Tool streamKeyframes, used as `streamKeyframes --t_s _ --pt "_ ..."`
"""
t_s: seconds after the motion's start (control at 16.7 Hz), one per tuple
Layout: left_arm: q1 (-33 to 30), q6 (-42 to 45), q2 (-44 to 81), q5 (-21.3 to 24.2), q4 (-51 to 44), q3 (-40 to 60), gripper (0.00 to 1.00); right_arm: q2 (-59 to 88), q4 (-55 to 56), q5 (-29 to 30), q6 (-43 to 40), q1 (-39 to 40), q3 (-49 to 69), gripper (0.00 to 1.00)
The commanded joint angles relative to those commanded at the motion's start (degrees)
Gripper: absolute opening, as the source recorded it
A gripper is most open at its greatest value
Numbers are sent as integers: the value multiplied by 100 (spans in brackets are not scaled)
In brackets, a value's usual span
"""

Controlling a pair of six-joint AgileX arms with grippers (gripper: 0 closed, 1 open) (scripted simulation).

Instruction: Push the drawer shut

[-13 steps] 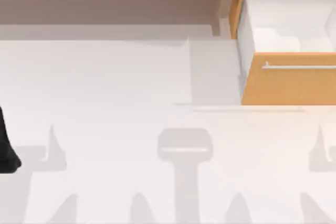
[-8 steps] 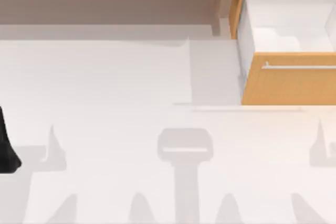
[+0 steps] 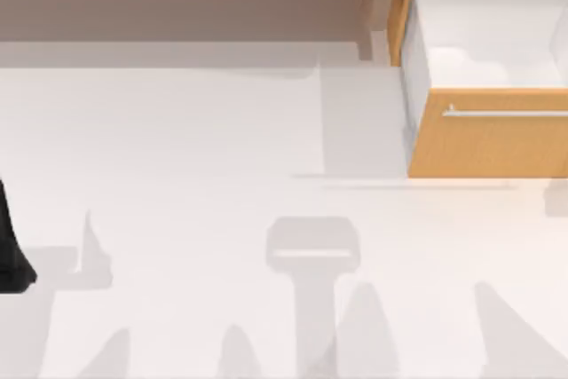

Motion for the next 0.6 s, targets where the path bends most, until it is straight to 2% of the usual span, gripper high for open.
streamKeyframes --t_s 0.36,0.6 --pt "0 0 0 0 0 0 100 2583 1295 -1266 57 -1281 1091 100" --pt "0 0 0 0 0 0 100 3299 1696 -1657 73 -1668 1430 100"
